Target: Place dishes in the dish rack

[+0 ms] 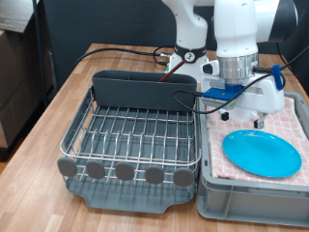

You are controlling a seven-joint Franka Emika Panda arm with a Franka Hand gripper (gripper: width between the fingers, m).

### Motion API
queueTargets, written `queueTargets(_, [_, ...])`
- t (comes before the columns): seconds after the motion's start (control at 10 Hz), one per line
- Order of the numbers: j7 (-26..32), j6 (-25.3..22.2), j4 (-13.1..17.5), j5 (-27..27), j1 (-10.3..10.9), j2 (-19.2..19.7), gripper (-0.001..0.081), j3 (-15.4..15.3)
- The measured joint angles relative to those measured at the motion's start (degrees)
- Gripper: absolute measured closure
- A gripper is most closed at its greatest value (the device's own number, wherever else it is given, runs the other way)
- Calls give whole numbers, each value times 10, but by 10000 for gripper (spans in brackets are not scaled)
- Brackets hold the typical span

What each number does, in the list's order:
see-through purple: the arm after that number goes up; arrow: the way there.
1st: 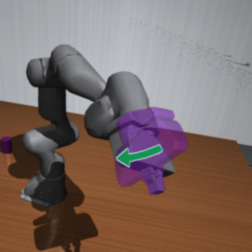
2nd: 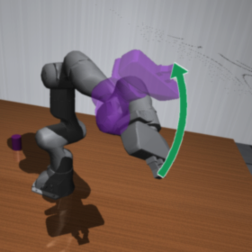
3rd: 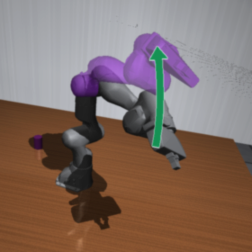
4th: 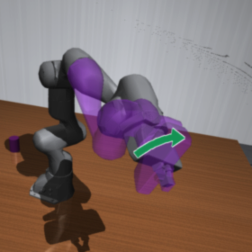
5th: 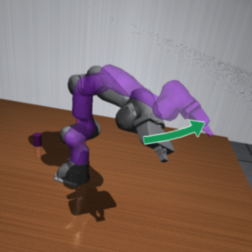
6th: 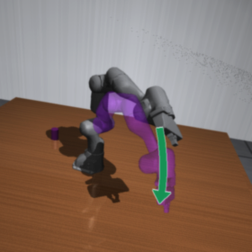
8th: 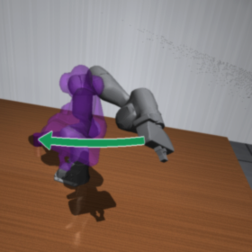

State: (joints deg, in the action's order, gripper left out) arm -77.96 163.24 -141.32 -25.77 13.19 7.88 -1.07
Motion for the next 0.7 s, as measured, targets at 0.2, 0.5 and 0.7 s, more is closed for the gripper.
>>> queueTargets(0.2, [18, 11, -3, -26, -1, 7, 3, -11])
queueTargets(0.5, [56, 26, -3, -69, -3, 23, 3, -26])
queueTargets(0.7, [78, 35, 0, -85, -5, 32, 3, -32])
